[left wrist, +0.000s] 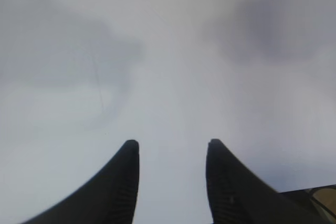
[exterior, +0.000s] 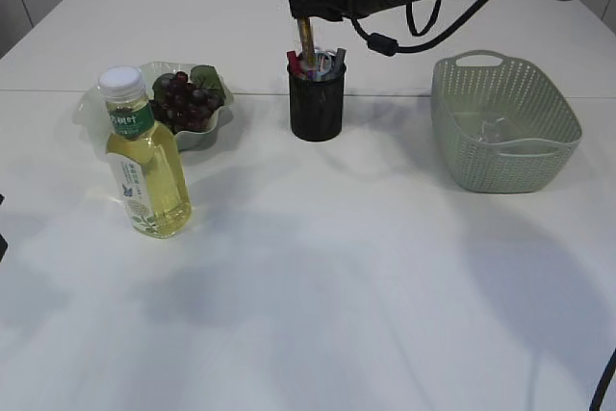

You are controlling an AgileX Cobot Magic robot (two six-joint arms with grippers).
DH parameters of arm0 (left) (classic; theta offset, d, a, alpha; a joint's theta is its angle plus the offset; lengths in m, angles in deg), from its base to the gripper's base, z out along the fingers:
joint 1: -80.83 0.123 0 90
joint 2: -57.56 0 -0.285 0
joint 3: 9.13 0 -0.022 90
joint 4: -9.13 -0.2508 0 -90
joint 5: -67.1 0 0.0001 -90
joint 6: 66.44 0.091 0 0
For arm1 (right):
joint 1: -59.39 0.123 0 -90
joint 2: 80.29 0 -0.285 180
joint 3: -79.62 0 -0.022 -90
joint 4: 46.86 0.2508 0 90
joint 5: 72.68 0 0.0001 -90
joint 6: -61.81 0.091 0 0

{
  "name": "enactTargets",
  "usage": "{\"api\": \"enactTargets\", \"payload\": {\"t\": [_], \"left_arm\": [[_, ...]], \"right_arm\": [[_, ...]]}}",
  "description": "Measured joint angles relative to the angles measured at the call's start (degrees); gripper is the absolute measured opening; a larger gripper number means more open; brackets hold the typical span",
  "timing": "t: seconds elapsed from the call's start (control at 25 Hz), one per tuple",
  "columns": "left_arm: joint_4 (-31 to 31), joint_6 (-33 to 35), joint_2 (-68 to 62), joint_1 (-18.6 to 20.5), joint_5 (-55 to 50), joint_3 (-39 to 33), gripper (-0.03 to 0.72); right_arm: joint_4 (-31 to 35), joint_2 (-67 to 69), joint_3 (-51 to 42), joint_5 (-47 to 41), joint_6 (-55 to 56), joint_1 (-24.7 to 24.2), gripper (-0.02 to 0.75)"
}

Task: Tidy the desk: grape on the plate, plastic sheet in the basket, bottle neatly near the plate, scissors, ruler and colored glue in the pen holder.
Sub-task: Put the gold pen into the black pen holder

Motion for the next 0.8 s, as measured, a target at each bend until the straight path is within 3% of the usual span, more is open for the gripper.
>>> {"api": "enactTargets", "payload": {"t": [0.24,0.4,0.68,0.8], "left_arm": [[0.00,0.00,0.00,0.00,0.00,0.00,0.308],[0.00,0.00,0.00,0.00,0.00,0.00,0.308],[0.00,0.00,0.00,0.00,-0.27,0.00,0.308],[0.00,0.00,0.00,0.00,-0.41,0.00,0.308]], "right_arm": [[5.98,1.96,0.00,10.32,-12.09,0.00,0.113],[10.60,2.85,0.00,13.09,-19.43,0.00,0.113],[26.72,7.36,0.00,15.46,-29.23,0.00,0.113],[28.58,8.24,-0.11,15.93,-30.02,0.00,0.123]]}}
